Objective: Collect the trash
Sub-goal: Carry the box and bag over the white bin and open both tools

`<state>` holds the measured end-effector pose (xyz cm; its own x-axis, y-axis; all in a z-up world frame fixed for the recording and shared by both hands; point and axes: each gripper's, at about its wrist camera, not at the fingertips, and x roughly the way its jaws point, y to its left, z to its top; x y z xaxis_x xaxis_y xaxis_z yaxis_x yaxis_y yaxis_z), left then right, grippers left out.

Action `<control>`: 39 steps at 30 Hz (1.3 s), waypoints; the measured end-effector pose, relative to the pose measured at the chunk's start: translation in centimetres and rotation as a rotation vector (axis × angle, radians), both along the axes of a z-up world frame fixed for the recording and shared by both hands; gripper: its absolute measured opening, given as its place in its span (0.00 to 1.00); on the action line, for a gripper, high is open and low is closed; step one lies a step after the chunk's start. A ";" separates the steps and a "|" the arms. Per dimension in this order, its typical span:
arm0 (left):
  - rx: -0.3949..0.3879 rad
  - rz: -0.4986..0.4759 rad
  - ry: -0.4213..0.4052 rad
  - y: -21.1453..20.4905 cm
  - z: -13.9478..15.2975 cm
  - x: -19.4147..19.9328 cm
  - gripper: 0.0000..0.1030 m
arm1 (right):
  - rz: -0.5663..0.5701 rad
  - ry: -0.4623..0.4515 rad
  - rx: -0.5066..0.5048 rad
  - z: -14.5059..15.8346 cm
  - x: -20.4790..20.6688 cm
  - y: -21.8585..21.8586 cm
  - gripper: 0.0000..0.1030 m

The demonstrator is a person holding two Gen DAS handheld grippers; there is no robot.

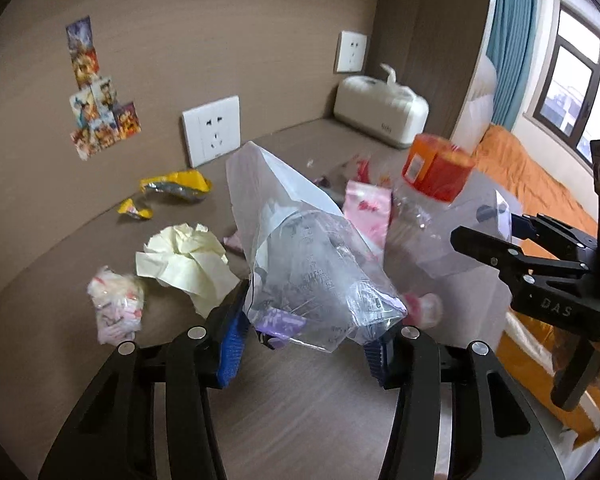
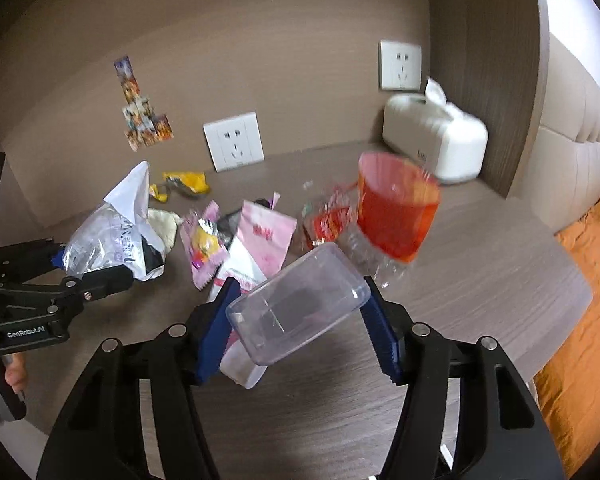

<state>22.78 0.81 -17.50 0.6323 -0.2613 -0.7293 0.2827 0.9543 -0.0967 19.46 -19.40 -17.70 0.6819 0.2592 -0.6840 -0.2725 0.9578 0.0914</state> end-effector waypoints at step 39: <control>-0.008 -0.402 0.295 -35.2 -27.4 -15.0 0.48 | -0.105 0.193 -0.045 -21.4 -15.7 -27.9 0.58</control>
